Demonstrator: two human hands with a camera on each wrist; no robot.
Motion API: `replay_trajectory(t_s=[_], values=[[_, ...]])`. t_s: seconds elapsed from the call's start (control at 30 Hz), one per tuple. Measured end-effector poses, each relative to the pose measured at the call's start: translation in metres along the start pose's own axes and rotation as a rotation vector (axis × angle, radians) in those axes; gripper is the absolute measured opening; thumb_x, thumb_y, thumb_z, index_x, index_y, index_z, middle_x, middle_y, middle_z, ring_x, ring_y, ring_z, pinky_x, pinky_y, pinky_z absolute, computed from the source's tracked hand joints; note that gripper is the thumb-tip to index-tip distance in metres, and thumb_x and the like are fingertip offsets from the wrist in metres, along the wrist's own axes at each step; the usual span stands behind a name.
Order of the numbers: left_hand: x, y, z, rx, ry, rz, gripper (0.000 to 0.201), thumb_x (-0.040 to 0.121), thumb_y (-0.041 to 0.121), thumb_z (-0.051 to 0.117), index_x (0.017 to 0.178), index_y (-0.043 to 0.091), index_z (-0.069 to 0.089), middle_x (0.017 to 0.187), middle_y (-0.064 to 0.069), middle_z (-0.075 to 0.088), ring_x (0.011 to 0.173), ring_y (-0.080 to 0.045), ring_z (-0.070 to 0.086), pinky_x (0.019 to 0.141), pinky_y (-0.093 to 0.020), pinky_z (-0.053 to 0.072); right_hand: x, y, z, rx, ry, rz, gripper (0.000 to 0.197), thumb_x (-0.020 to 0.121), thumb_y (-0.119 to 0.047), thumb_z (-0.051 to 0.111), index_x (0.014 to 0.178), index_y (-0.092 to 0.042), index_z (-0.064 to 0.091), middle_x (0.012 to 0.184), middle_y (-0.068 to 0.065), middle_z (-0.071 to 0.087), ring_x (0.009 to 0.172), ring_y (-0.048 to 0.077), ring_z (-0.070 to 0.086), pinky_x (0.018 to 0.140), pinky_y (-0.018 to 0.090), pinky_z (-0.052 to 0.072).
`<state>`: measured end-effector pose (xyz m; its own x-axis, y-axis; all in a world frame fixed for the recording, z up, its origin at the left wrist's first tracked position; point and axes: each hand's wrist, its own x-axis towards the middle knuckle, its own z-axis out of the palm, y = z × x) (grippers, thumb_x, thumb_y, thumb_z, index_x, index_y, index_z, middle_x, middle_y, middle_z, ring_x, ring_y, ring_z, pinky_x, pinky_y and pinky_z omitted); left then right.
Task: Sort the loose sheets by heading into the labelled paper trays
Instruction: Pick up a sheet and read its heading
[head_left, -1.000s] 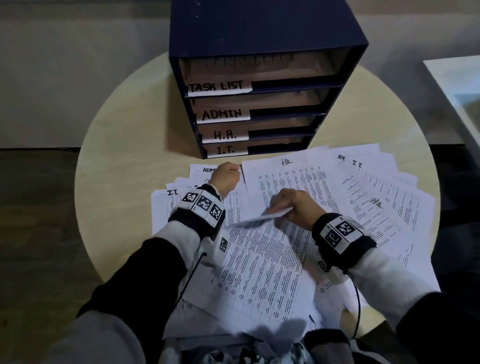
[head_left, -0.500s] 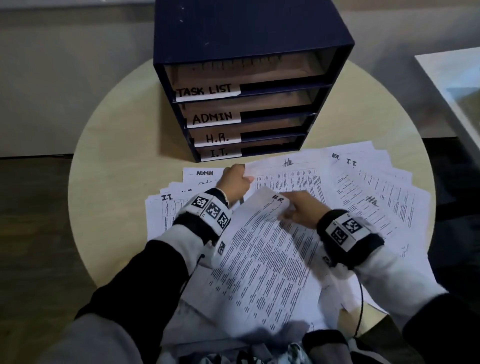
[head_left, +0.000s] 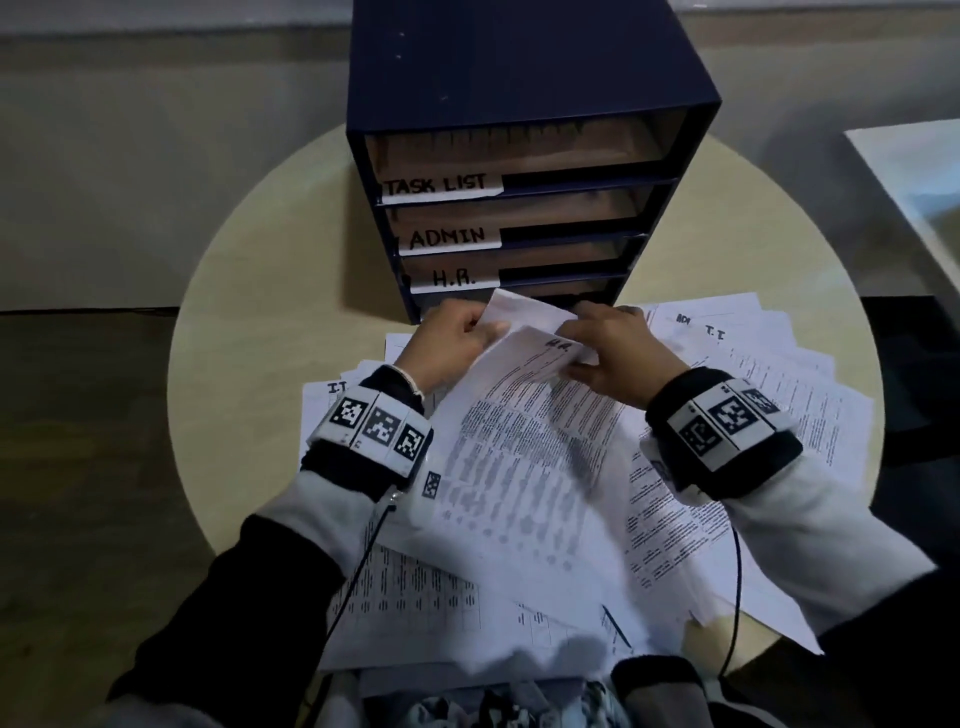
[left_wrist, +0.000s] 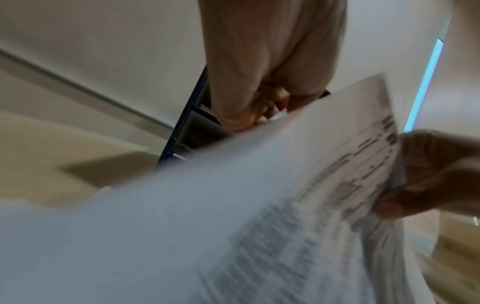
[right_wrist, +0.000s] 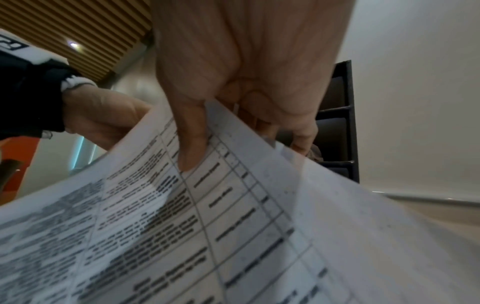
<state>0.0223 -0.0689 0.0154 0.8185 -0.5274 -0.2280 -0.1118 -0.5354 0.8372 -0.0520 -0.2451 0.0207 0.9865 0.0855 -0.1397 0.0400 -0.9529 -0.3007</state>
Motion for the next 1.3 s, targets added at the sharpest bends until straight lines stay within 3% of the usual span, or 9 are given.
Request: replay_trajectory(t_s=[0.2, 0.27, 0.43, 0.6, 0.7, 0.87, 1.1, 1.2, 1.3], values=[[-0.028, 0.013, 0.008, -0.416, -0.009, 0.027, 0.055, 0.079, 0.063, 0.037, 0.102, 0.019, 0.062, 0.094, 0.006, 0.067, 0.085, -0.003, 0.065, 0.075, -0.013, 0.05, -0.006, -0.006, -0.001, 0.19, 0.256, -0.014, 0.02, 0.077, -0.006, 0.067, 0.097, -0.003, 0.065, 0.099, 0.016, 0.066, 0.095, 0.034, 0.061, 0.079, 0.036, 0.04], [-0.034, 0.015, 0.009, -0.351, 0.002, 0.087, 0.057, 0.069, 0.071, 0.047, 0.103, 0.027, 0.061, 0.095, 0.009, 0.067, 0.087, -0.007, 0.065, 0.076, -0.019, 0.051, -0.008, -0.008, -0.008, 0.255, 0.364, -0.004, 0.018, 0.077, -0.002, 0.067, 0.094, 0.001, 0.065, 0.094, 0.018, 0.068, 0.091, 0.036, 0.063, 0.075, 0.035, 0.042], [-0.035, 0.023, 0.003, -0.157, 0.255, 0.124, 0.023, 0.095, 0.016, 0.049, 0.11, 0.006, 0.064, 0.095, -0.01, 0.068, 0.083, -0.023, 0.064, 0.066, -0.026, 0.049, -0.015, -0.012, -0.022, 0.314, 0.521, -0.001, 0.023, 0.078, -0.018, 0.065, 0.092, -0.001, 0.059, 0.088, 0.008, 0.061, 0.09, 0.033, 0.059, 0.082, 0.046, 0.04], [-0.039, 0.033, -0.02, -0.339, 0.392, 0.151, 0.02, 0.096, 0.011, 0.047, 0.106, 0.001, 0.062, 0.083, 0.002, 0.066, 0.065, 0.003, 0.065, 0.059, -0.015, 0.053, -0.026, 0.007, -0.027, 0.422, 0.744, 0.414, 0.077, 0.06, -0.039, 0.081, 0.123, -0.014, 0.046, 0.124, 0.004, 0.049, 0.117, 0.026, 0.041, 0.1, 0.043, 0.029], [-0.045, 0.044, -0.036, -0.489, 0.451, 0.257, 0.022, 0.094, 0.009, 0.05, 0.11, -0.003, 0.059, 0.096, 0.0, 0.067, 0.087, -0.009, 0.068, 0.08, -0.027, 0.057, -0.033, 0.015, -0.027, 0.96, 0.807, 0.307, 0.094, 0.05, -0.051, 0.081, 0.126, -0.017, 0.037, 0.124, 0.003, 0.048, 0.112, 0.017, 0.048, 0.097, 0.033, 0.043], [-0.046, 0.061, -0.049, -0.625, 0.479, 0.419, 0.013, 0.086, 0.012, 0.057, 0.097, 0.006, 0.062, 0.089, 0.003, 0.072, 0.088, -0.02, 0.069, 0.078, -0.035, 0.056, -0.027, 0.006, -0.035, 1.263, 0.788, 0.078, 0.033, 0.069, -0.01, 0.072, 0.098, -0.013, 0.057, 0.085, -0.016, 0.072, 0.085, 0.001, 0.065, 0.077, 0.018, 0.05], [-0.046, 0.028, -0.025, -0.58, 0.39, 0.162, 0.028, 0.089, 0.007, 0.057, 0.115, -0.001, 0.053, 0.095, 0.005, 0.065, 0.083, 0.0, 0.064, 0.085, -0.021, 0.052, -0.029, 0.009, -0.003, 1.248, 0.78, 0.139, 0.018, 0.077, -0.01, 0.068, 0.092, -0.015, 0.059, 0.075, -0.018, 0.07, 0.074, -0.003, 0.062, 0.07, 0.015, 0.049], [-0.046, 0.026, -0.021, -0.547, 0.411, 0.086, 0.064, 0.08, 0.048, 0.063, 0.121, 0.001, 0.05, 0.112, -0.01, 0.063, 0.103, -0.018, 0.062, 0.095, -0.038, 0.048, -0.028, 0.01, -0.001, 1.192, 0.796, 0.153, 0.006, 0.083, -0.015, 0.062, 0.088, -0.017, 0.061, 0.071, -0.02, 0.069, 0.069, -0.004, 0.06, 0.066, 0.015, 0.049], [-0.033, 0.026, -0.026, -0.481, 0.447, 0.112, 0.041, 0.093, 0.03, 0.053, 0.124, 0.005, 0.05, 0.125, -0.012, 0.059, 0.116, -0.023, 0.057, 0.1, -0.041, 0.046, -0.021, 0.01, -0.011, 1.09, 0.843, 0.179, 0.008, 0.081, -0.02, 0.055, 0.074, -0.024, 0.053, 0.06, -0.013, 0.059, 0.057, -0.011, 0.048, 0.056, 0.01, 0.04]])
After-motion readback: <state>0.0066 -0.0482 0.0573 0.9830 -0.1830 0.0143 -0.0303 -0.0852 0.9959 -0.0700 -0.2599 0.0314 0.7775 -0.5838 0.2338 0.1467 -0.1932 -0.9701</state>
